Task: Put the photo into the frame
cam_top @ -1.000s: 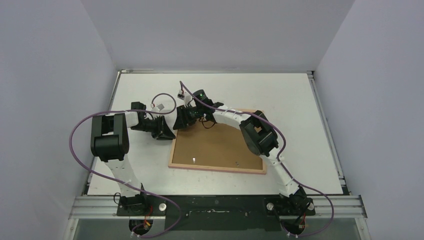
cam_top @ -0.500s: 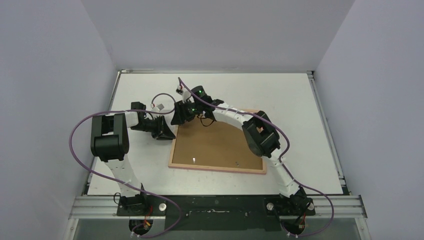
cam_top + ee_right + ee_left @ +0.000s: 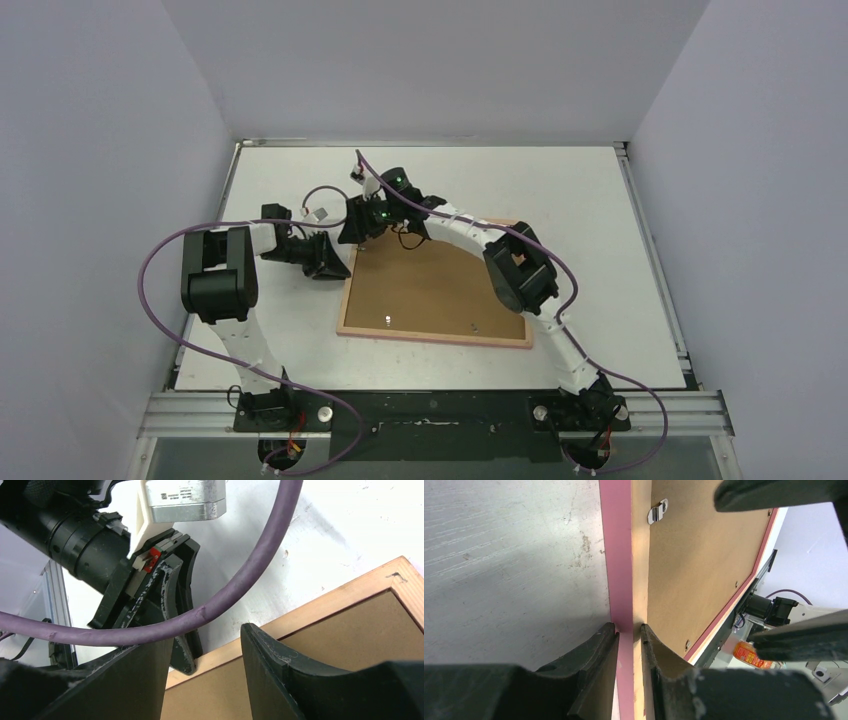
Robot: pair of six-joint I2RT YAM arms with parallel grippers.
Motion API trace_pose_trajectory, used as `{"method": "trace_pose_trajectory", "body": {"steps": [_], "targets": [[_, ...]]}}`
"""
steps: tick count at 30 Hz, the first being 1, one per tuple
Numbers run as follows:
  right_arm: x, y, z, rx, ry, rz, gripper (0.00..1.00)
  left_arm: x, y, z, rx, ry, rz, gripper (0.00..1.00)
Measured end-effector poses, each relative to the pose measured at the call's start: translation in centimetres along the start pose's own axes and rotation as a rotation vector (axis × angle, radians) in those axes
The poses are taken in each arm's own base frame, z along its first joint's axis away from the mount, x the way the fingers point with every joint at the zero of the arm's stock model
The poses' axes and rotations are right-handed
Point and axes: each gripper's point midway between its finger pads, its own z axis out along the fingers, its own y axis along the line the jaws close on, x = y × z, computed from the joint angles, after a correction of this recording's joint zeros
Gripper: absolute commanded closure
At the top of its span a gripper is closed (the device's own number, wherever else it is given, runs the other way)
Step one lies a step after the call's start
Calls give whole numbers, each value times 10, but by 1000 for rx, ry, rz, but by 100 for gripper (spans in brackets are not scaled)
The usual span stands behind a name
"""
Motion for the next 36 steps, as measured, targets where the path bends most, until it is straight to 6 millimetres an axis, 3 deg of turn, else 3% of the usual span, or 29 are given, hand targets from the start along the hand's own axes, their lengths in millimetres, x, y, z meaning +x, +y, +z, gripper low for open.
{"method": "trace_pose_trajectory", "body": {"steps": [9,36], "targets": [[25,-20,15,16,46,33,48,0,0,-1,0,-2,-3,79],[33,-19,13,14,54,-7,53,0,1,-1,-2,-2,-4,78]]}}
